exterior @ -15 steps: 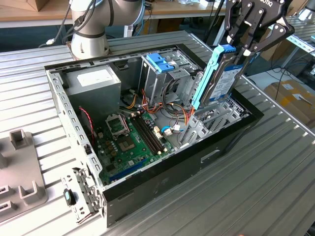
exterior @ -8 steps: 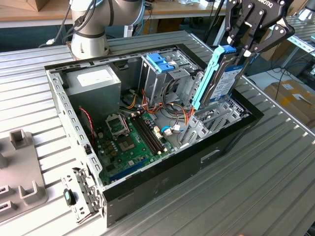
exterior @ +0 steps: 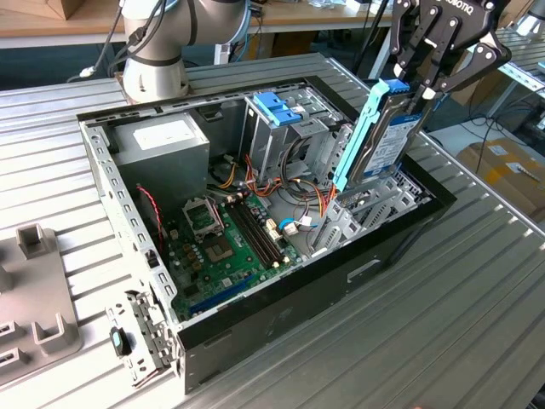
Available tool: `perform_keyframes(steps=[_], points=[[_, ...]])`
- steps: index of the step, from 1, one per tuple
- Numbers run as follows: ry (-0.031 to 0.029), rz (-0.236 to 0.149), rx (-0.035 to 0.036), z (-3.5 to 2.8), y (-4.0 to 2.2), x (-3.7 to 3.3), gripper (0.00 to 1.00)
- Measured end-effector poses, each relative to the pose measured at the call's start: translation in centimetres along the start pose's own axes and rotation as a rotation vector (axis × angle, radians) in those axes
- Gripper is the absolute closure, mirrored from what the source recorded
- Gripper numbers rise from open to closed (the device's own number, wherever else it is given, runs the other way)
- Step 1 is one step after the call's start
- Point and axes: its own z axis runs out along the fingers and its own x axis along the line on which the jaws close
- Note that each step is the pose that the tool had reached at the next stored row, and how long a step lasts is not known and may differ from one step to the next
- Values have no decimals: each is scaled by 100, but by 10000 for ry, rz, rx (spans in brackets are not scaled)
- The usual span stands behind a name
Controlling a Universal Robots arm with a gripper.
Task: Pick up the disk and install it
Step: 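Insert the disk into the insertion slot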
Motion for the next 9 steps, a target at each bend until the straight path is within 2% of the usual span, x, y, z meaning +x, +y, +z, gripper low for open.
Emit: perform_keyframes(steps=[9], points=[[0, 0, 0, 0, -1, 6, 65]])
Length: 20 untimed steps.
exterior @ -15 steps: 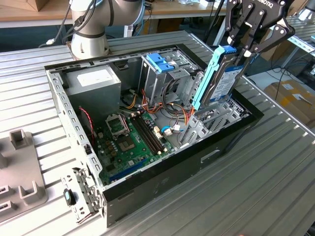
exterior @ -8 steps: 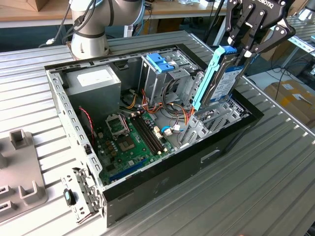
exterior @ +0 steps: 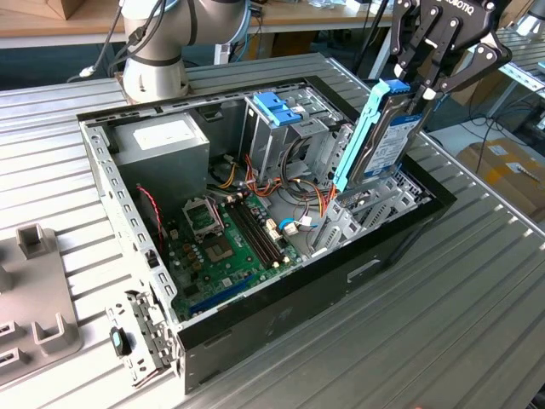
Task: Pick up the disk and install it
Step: 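Insert the disk into the insertion slot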
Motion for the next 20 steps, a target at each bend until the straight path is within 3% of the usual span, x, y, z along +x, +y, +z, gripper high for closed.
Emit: perform_keyframes(steps=[5, 13, 20], points=[[1, 0, 0, 7, 0, 1, 65], [-1, 0, 0, 19, -9, 86, 65], [0, 0, 0, 23, -33, 85, 65]])
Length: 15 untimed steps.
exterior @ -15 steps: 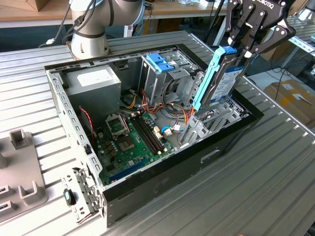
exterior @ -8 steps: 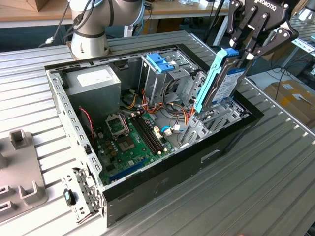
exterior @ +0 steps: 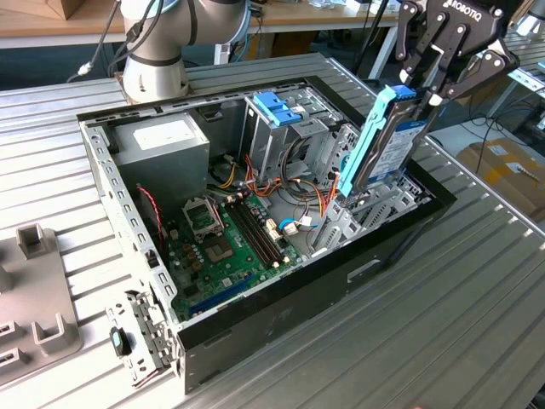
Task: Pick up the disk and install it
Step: 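Insert the disk into the insertion slot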
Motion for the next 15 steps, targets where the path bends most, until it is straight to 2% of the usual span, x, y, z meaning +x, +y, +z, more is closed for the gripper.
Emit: perform_keyframes(steps=[15], points=[[-1, 0, 0, 2, -44, -3, 65]])
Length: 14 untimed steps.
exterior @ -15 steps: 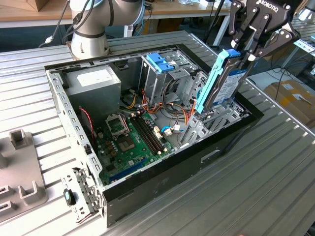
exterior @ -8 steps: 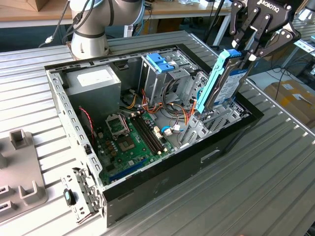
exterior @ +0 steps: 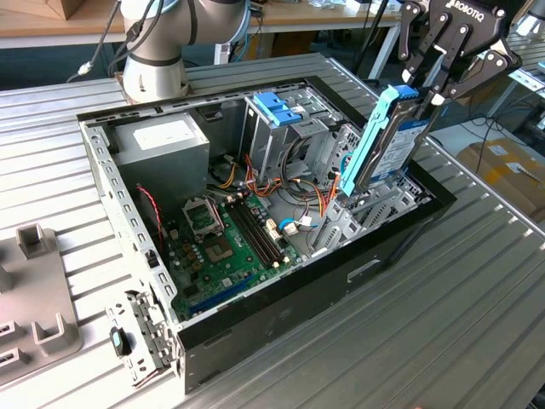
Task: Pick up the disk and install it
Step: 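Insert the disk into the insertion slot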
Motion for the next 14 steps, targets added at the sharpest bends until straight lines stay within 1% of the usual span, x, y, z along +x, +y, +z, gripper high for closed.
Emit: perform_keyframes(steps=[2, 4, 7, 9, 12, 14], points=[[2, 1, 0, 4, -1, 0, 65], [1, 0, 0, 21, -2, -1, 65], [1, -8, 2, 77, -2, -2, 65], [0, -29, 1, 103, -1, -3, 65], [1, -161, 5, 122, -1, -4, 65], [11, -238, 8, 133, -1, -3, 65]])
